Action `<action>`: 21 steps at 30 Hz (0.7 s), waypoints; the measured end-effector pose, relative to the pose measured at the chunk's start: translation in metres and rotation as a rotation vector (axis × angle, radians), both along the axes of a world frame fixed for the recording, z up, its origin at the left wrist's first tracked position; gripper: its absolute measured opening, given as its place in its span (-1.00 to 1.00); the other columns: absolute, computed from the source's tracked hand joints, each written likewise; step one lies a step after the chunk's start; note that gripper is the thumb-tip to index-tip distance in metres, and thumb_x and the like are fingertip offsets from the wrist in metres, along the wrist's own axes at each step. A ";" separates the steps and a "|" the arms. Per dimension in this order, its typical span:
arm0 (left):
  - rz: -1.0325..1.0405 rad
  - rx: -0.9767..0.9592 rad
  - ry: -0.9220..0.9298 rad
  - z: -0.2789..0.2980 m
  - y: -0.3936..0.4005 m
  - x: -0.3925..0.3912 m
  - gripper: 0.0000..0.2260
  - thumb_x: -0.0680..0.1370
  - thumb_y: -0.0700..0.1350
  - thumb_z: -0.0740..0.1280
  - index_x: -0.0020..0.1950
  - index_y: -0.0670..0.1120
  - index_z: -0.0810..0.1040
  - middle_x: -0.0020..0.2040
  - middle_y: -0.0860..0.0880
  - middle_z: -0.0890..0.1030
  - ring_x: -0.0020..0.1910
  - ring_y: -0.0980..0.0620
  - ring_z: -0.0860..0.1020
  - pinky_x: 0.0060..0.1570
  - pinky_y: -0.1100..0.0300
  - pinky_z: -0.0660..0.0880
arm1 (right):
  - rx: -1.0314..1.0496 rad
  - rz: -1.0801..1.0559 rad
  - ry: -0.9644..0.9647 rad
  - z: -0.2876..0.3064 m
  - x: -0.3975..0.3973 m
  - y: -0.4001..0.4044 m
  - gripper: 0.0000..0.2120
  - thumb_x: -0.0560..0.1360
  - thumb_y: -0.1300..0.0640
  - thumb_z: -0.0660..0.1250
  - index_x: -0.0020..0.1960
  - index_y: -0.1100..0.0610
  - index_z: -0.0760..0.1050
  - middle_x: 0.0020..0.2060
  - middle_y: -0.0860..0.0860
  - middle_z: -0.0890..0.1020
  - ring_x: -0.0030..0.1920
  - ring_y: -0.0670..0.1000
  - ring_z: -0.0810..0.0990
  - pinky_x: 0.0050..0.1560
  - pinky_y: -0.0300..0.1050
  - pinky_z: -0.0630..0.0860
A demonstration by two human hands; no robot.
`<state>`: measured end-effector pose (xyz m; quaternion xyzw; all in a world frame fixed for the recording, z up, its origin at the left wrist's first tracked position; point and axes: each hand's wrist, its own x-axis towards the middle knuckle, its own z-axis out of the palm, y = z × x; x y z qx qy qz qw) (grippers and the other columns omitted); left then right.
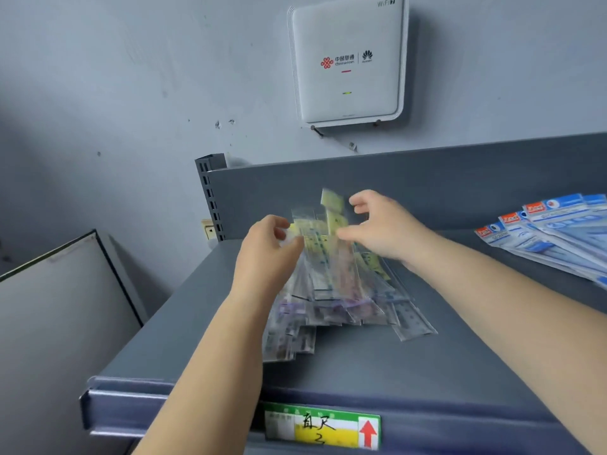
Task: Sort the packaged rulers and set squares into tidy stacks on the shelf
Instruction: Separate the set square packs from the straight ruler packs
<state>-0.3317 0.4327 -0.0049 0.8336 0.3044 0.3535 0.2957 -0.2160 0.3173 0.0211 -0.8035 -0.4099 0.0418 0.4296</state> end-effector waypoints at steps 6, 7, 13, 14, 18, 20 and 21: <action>-0.017 0.280 0.231 -0.002 -0.008 0.002 -0.76 0.55 -0.07 0.22 0.20 -0.04 0.49 0.11 0.00 0.52 0.13 -0.05 0.45 0.09 0.07 0.43 | -0.216 -0.152 -0.583 0.005 -0.007 -0.024 -0.79 0.53 0.10 0.20 0.15 0.04 0.47 0.05 -0.05 0.51 0.05 0.01 0.47 -0.08 -0.13 0.41; -0.026 0.331 0.266 -0.002 -0.012 0.003 -0.75 0.55 -0.07 0.22 0.21 -0.03 0.49 0.12 0.00 0.53 0.14 -0.06 0.44 0.09 0.08 0.41 | -0.251 -0.177 -0.634 0.006 -0.008 -0.031 -0.80 0.54 0.09 0.19 0.13 0.04 0.47 0.01 -0.06 0.50 0.01 0.00 0.46 -0.13 -0.15 0.37; -0.020 0.663 0.379 0.009 -0.043 0.011 -0.75 0.57 -0.03 0.18 0.20 -0.05 0.46 0.12 0.01 0.51 0.13 -0.08 0.43 0.05 0.12 0.29 | -0.426 -0.266 -0.831 0.002 -0.007 -0.071 -0.75 0.56 0.03 0.13 0.19 0.04 0.43 0.10 -0.05 0.51 0.13 0.04 0.46 -0.15 -0.14 0.31; -0.030 0.711 0.401 0.010 -0.050 0.014 -0.75 0.57 -0.03 0.17 0.20 -0.06 0.45 0.13 0.01 0.51 0.14 -0.08 0.43 0.05 0.11 0.28 | -0.449 -0.276 -0.861 0.001 -0.005 -0.077 -0.74 0.57 0.02 0.12 0.19 0.04 0.43 0.10 -0.04 0.51 0.14 0.04 0.45 -0.14 -0.14 0.31; -0.084 0.854 0.449 0.013 -0.082 0.034 -0.83 0.58 -0.02 0.16 0.10 -0.07 0.40 0.08 0.01 0.50 0.10 -0.08 0.44 -0.08 0.14 0.19 | -0.545 -0.278 -0.923 -0.001 0.005 -0.107 -0.73 0.57 0.01 0.12 0.21 0.04 0.42 0.07 -0.02 0.48 0.12 0.05 0.42 -0.12 -0.12 0.27; -0.106 0.865 0.452 0.014 -0.100 0.044 -0.86 0.58 -0.02 0.16 0.04 -0.06 0.37 0.05 0.00 0.49 0.08 -0.07 0.44 -0.10 0.15 0.16 | -0.567 -0.278 -0.927 -0.002 0.012 -0.125 -0.73 0.57 -0.01 0.12 0.21 0.05 0.41 0.07 -0.02 0.47 0.13 0.06 0.41 -0.12 -0.12 0.25; -0.111 0.868 0.450 0.014 -0.109 0.050 -0.88 0.57 -0.03 0.16 0.02 -0.06 0.37 0.04 0.00 0.49 0.06 -0.07 0.44 -0.10 0.15 0.16 | -0.572 -0.278 -0.931 -0.002 0.016 -0.134 -0.72 0.57 -0.02 0.12 0.21 0.06 0.40 0.07 -0.01 0.47 0.13 0.06 0.41 -0.10 -0.11 0.26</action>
